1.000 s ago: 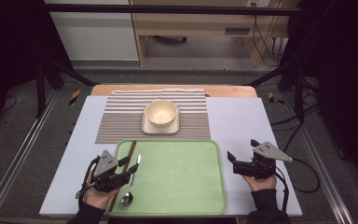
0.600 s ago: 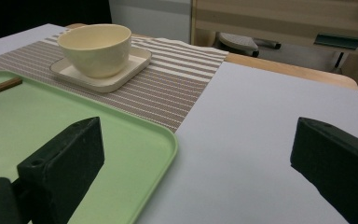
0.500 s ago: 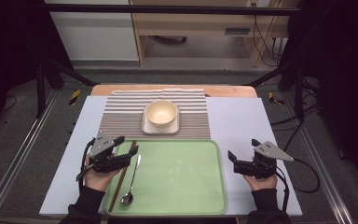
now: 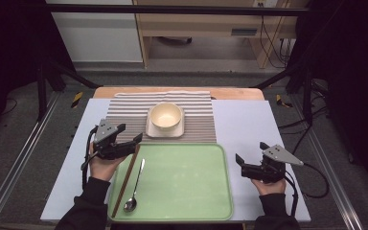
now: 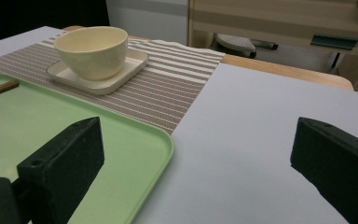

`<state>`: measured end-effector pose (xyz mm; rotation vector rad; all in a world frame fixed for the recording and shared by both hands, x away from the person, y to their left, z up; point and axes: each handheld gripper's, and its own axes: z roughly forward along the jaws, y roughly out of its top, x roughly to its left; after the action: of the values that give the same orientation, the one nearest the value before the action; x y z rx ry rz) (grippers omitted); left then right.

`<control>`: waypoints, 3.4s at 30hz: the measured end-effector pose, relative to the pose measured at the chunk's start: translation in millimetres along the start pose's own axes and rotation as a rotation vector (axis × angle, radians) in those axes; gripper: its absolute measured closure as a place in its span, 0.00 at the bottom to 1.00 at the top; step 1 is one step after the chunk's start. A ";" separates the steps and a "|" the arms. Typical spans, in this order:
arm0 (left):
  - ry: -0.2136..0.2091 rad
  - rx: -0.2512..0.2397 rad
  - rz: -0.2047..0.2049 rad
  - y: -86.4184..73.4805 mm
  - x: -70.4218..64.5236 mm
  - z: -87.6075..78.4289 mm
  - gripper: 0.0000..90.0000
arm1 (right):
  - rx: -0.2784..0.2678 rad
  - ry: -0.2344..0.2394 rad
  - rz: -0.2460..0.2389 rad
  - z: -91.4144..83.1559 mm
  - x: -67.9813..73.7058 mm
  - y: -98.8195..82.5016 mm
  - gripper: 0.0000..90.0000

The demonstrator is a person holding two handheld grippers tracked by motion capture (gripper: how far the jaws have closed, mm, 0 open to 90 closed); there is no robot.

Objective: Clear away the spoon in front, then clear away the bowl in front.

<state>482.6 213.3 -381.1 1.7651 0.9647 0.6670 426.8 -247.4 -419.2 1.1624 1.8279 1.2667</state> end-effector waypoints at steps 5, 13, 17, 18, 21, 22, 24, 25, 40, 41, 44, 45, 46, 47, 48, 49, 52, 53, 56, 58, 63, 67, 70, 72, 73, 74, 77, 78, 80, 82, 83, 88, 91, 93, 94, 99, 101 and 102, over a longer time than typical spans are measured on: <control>0.004 0.008 -0.002 3.7 3.0 16.0 0.28 | 0.004 0.001 -0.003 0.6 -0.4 -0.1 0.03; 0.008 0.022 -0.015 1.4 7.4 38.0 0.28 | 0.005 0.000 0.002 1.4 -0.8 0.0 0.03; 0.015 0.029 -0.026 1.3 12.1 46.4 0.28 | 0.010 0.000 0.001 2.6 -0.6 -0.3 0.03; 0.018 0.032 -0.024 2.1 13.3 48.1 0.28 | 0.011 0.000 0.000 2.8 -0.6 -0.5 0.03; 0.024 0.033 -0.024 6.1 15.1 53.3 0.28 | 0.012 0.000 -0.003 3.5 -0.6 -0.7 0.03; 0.025 0.034 -0.021 7.9 15.4 55.0 0.28 | 0.014 0.000 -0.004 3.5 -0.4 -0.8 0.03; 0.029 0.034 -0.018 11.6 16.3 59.8 0.28 | 0.013 -0.001 -0.004 3.3 -0.3 -0.9 0.03; 0.031 0.035 -0.017 12.7 16.6 61.6 0.28 | 0.013 -0.001 -0.004 3.3 -0.5 -0.9 0.03; 0.063 0.098 -0.002 25.7 28.5 101.0 0.29 | 0.020 0.000 0.004 4.9 -3.0 -2.9 0.03; 0.063 0.103 -0.001 25.7 29.8 103.6 0.29 | 0.022 0.001 0.005 5.1 -2.9 -2.9 0.03; 0.063 0.105 -0.010 24.7 30.8 112.3 0.29 | 0.022 0.000 0.005 5.3 -3.0 -3.1 0.04; 0.064 0.107 -0.012 23.9 31.3 115.1 0.29 | 0.021 0.000 0.004 5.4 -3.4 -3.2 0.03; 0.065 0.117 -0.006 22.9 32.4 117.5 0.30 | 0.020 0.000 0.005 5.3 -3.6 -3.3 0.03; 0.069 0.127 -0.009 21.9 33.0 120.4 0.30 | 0.020 0.001 0.005 5.1 -4.0 -3.5 0.03; 0.069 0.136 -0.007 21.3 33.3 122.5 0.30 | 0.019 0.002 0.008 4.9 -4.0 -3.5 0.04; 0.073 0.143 -0.001 20.6 33.7 125.4 0.30 | 0.019 0.001 0.006 4.9 -4.2 -3.5 0.03; 0.071 0.142 -0.011 20.6 34.6 130.8 0.30 | 0.023 0.001 0.010 5.3 -4.8 -3.9 0.03; 0.073 0.146 -0.015 20.5 34.7 132.8 0.30 | 0.023 0.000 0.008 5.7 -5.1 -4.2 0.03; 0.077 0.160 -0.022 18.4 36.6 139.5 0.31 | 0.025 0.000 0.008 5.8 -4.6 -4.3 0.03; 0.079 0.163 -0.031 15.9 36.7 144.4 0.31 | 0.024 0.001 0.009 5.8 -4.8 -4.3 0.04; 0.086 0.203 -0.048 8.2 39.6 154.8 0.35 | 0.024 0.001 0.008 6.3 -5.2 -4.4 0.04; 0.083 0.226 -0.056 3.1 39.1 160.8 0.40 | 0.027 0.001 0.011 6.1 -5.9 -4.6 0.04; 0.080 0.238 -0.071 0.0 39.8 164.1 0.45 | 0.028 0.002 0.014 6.3 -5.4 -4.7 0.04; 0.079 0.262 -0.073 -2.3 40.9 165.6 0.48 | 0.028 0.004 0.014 6.4 -5.5 -4.8 0.04; 0.074 0.267 -0.083 -3.4 40.9 166.7 0.49 | 0.029 0.004 0.014 6.4 -5.5 -4.7 0.04; 0.071 0.263 -0.094 -4.2 40.1 168.1 0.50 | 0.028 0.004 0.015 6.4 -5.6 -4.7 0.04; 0.068 0.277 -0.078 -4.7 38.5 169.0 0.56 | 0.028 0.005 0.014 6.2 -5.6 -4.7 0.04; 0.065 0.276 -0.084 -4.7 38.0 169.3 0.58 | 0.028 0.003 0.012 6.1 -5.6 -4.7 0.04; 0.065 0.266 -0.105 -4.9 37.2 170.2 0.62 | 0.029 0.004 0.012 6.1 -5.8 -4.7 0.04; 0.063 0.266 -0.118 -4.8 37.5 170.5 0.66 | 0.029 0.005 0.014 6.3 -5.7 -4.7 0.04; 0.059 0.266 -0.126 -4.8 37.7 170.8 0.68 | 0.029 0.005 0.015 6.4 -5.6 -4.7 0.04; 0.078 0.278 -0.136 -4.0 36.3 171.3 0.76 | 0.028 0.005 0.014 6.2 -5.7 -4.6 0.04; 0.088 0.279 -0.152 -3.9 36.3 171.6 0.79 | 0.029 0.006 0.015 6.5 -5.6 -4.7 0.04; 0.090 0.283 -0.151 -3.9 36.5 171.5 0.81 | 0.030 0.004 0.011 6.7 -5.4 -4.8 0.04; 0.092 0.283 -0.153 -3.9 36.5 171.6 0.82 | 0.030 0.004 0.009 7.0 -5.5 -4.9 0.04; 0.095 0.281 -0.167 -3.6 36.5 172.1 0.85 | 0.035 0.004 0.009 7.6 -5.8 -5.1 0.04; 0.099 0.283 -0.171 -3.3 36.1 172.1 0.86 | 0.034 0.006 0.011 7.7 -5.4 -5.0 0.04; 0.099 0.286 -0.175 -3.0 36.2 172.0 0.86 | 0.033 0.006 0.011 7.6 -5.3 -5.0 0.04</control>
<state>636.4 159.8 -447.3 1.8792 1.3188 0.5281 433.9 -250.0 -426.5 1.1891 1.8557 1.2523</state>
